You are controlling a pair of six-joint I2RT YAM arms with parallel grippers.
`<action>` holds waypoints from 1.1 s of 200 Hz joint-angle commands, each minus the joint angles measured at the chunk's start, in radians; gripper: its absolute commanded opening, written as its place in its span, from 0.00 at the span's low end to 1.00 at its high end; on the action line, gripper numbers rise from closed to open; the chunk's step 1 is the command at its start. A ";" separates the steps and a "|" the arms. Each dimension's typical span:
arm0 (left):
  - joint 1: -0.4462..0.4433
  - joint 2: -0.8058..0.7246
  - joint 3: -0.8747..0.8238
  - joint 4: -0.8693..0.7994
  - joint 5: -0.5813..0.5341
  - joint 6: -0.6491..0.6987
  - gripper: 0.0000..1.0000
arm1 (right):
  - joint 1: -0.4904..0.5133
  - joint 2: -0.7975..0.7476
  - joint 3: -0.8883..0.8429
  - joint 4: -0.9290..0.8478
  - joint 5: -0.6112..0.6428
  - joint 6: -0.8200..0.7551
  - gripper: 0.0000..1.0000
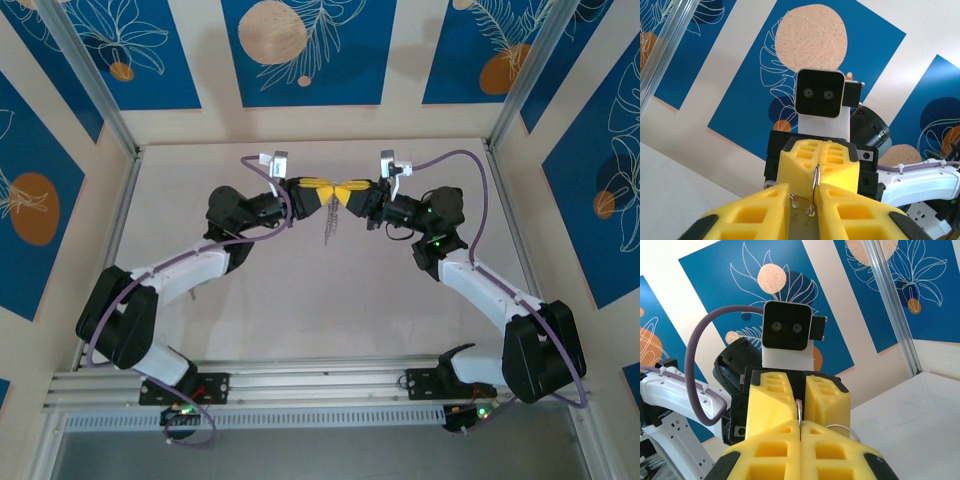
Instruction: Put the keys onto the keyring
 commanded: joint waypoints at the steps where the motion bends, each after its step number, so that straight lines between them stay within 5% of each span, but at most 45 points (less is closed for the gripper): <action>1: -0.013 0.016 0.035 0.060 0.010 -0.007 0.13 | 0.006 -0.009 0.026 0.009 0.000 -0.010 0.00; 24: -0.014 0.017 0.042 0.053 0.014 0.001 0.00 | 0.001 -0.021 0.031 -0.035 -0.003 -0.030 0.00; 46: -0.013 -0.006 0.052 -0.020 0.031 0.061 0.00 | -0.037 -0.072 0.022 -0.097 -0.006 -0.048 0.30; 63: -0.013 -0.042 0.070 -0.142 0.055 0.159 0.00 | -0.082 -0.128 0.014 -0.164 -0.024 -0.071 0.40; 144: -0.014 -0.141 0.340 -1.106 0.206 0.830 0.00 | -0.138 -0.240 0.108 -0.566 -0.241 -0.282 0.43; 220: -0.019 -0.144 0.408 -1.292 0.207 0.951 0.00 | -0.059 -0.159 0.179 -0.630 -0.278 -0.357 0.38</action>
